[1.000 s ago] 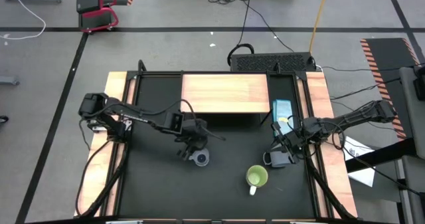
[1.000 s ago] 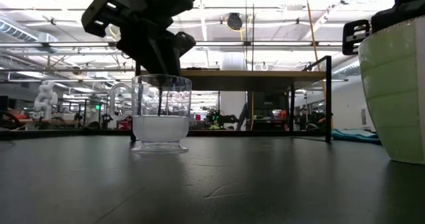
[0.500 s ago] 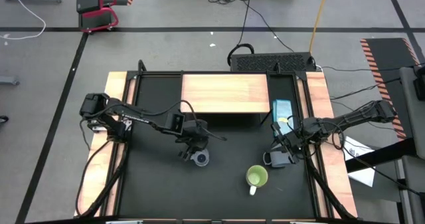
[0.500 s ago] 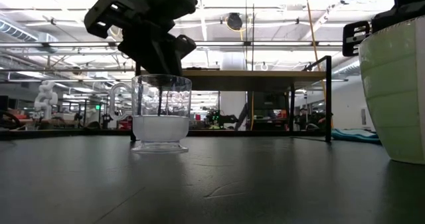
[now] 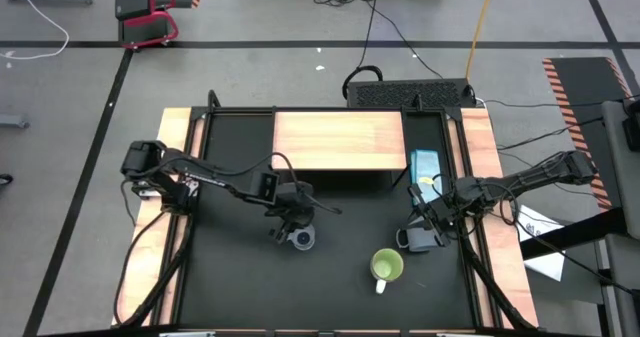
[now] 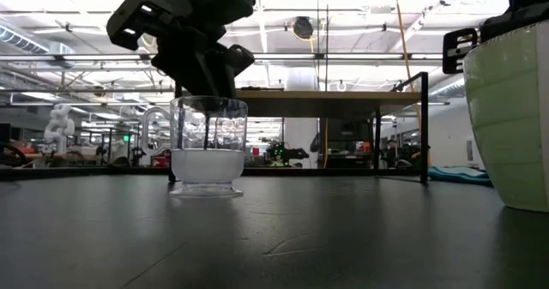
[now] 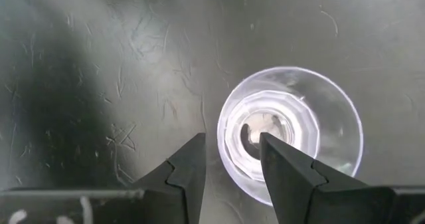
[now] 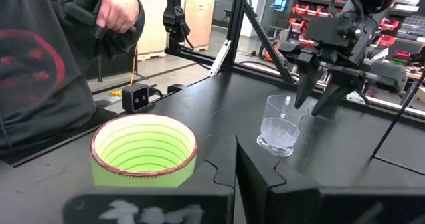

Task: Stack small to large cups/mugs on shelf
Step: Put the transparent mug on the shelf

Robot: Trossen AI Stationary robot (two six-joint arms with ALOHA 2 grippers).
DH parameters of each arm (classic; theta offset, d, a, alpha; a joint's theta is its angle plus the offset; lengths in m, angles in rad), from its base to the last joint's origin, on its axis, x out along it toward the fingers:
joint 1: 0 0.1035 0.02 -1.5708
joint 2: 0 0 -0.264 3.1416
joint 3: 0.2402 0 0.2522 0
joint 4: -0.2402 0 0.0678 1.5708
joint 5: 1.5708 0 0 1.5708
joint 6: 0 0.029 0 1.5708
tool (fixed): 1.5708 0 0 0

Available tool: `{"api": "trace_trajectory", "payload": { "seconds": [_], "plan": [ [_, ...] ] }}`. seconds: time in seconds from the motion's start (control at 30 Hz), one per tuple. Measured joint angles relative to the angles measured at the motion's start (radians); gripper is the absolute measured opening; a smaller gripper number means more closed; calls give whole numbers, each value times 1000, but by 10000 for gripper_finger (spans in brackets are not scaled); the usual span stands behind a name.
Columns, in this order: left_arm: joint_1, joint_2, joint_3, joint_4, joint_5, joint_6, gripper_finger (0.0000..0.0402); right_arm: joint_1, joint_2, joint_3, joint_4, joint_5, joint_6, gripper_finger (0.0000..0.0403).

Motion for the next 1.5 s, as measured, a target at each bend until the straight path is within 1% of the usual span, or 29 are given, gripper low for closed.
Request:
{"api": "trace_trajectory", "payload": {
  "seconds": [0.67, 0.77, 1.0, 1.27, 1.5],
  "plan": [
    [0, 0, 0, -8, 6, -13, 143, 0, 0, 0, -3, 0, 0, 0],
    [0, 0, 0, -8, -20, -15, 142, 0, 0, 0, -3, 0, 0, 0],
    [0, 0, 0, -8, -22, -16, 142, 0, 0, 0, -3, 0, 3, 0],
    [0, 0, 0, -24, 13, -44, 143, 0, 0, 0, -3, 0, 4, 0],
    [0, 0, 0, -16, 13, -55, 142, 0, 0, 0, -3, 0, 4, 0]
  ]
}}
